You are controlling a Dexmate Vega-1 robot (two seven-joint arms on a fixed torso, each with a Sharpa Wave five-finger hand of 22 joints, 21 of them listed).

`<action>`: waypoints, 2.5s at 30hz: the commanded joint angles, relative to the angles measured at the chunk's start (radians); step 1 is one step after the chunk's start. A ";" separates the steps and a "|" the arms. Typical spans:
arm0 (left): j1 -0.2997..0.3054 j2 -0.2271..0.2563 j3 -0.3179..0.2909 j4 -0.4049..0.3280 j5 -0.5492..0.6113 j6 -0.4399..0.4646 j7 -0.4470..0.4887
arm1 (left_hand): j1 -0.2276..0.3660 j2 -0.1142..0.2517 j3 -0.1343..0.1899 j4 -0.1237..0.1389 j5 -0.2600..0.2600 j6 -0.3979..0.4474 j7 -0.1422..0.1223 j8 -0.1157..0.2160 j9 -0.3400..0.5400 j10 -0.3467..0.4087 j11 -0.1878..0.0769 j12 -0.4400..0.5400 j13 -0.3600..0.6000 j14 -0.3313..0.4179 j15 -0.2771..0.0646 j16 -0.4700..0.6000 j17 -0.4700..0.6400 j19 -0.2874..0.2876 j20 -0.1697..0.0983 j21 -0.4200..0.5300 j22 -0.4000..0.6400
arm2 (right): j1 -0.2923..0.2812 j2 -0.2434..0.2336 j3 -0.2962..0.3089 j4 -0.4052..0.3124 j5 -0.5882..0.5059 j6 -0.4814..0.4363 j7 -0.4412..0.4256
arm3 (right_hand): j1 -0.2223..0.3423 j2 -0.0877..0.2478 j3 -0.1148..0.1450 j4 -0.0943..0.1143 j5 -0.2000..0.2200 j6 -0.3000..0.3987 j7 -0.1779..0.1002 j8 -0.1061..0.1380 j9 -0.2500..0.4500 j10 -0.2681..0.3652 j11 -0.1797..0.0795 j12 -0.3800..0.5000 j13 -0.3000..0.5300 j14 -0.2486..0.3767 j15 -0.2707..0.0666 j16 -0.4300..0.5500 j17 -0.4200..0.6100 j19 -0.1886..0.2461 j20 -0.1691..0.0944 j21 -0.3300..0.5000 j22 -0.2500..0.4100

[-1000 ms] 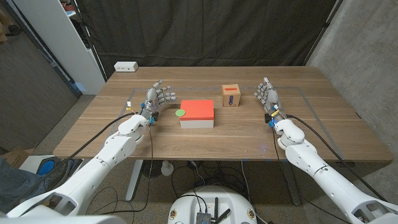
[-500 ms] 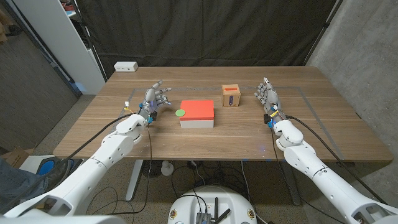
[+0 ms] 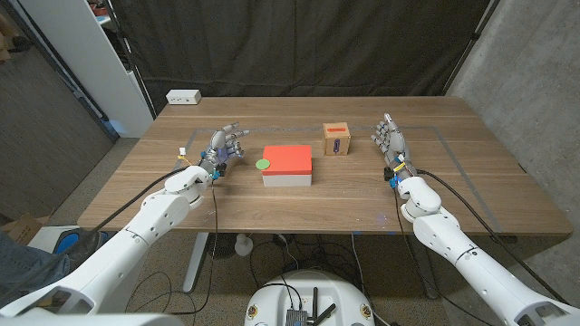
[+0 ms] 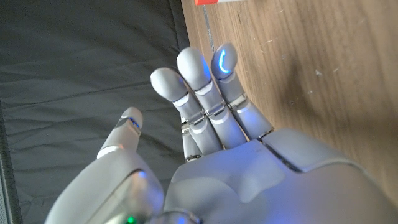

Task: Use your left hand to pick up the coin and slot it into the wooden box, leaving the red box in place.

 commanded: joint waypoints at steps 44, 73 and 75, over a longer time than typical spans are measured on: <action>0.044 0.153 -0.085 -0.098 -0.309 0.300 -0.093 | 0.238 -0.077 0.087 0.024 0.016 -0.200 -0.004 0.025 0.071 -0.028 -0.008 0.260 0.027 -0.014 0.004 0.362 0.073 0.002 -0.036 0.374 0.294 | -0.057 0.007 -0.012 -0.066 -0.055 -0.002 -0.075 | 0.017 0.016 0.010 -0.011 -0.001 0.002 -0.013 0.005 0.003 0.030 -0.002 0.005 0.004 0.014 0.007 0.002 -0.005 0.012 0.010 -0.002 0.006; 0.130 0.232 -0.181 -0.286 -0.536 0.505 0.225 | 0.325 -0.017 0.057 0.020 0.029 -0.012 -0.047 0.201 0.164 0.007 -0.004 0.351 0.034 0.041 0.002 0.399 -0.067 0.045 -0.037 0.292 0.253 | -0.113 -0.031 0.016 -0.138 -0.056 -0.020 -0.098 | 0.021 0.018 0.011 -0.014 -0.002 0.001 -0.020 0.004 0.004 0.035 -0.002 0.004 0.005 0.016 0.008 0.002 -0.007 0.013 0.013 -0.003 0.006; 0.129 0.248 -0.182 -0.280 -0.554 0.522 0.192 | 0.324 -0.018 0.059 0.020 0.028 -0.033 -0.042 0.203 0.172 0.006 -0.004 0.358 0.035 0.040 0.002 0.407 -0.072 0.046 -0.037 0.284 0.260 | -0.115 -0.033 0.018 -0.142 -0.054 -0.023 -0.098 | 0.021 0.018 0.011 -0.014 -0.002 0.000 -0.021 0.004 0.004 0.036 -0.002 0.004 0.005 0.016 0.009 0.002 -0.007 0.014 0.013 -0.003 0.006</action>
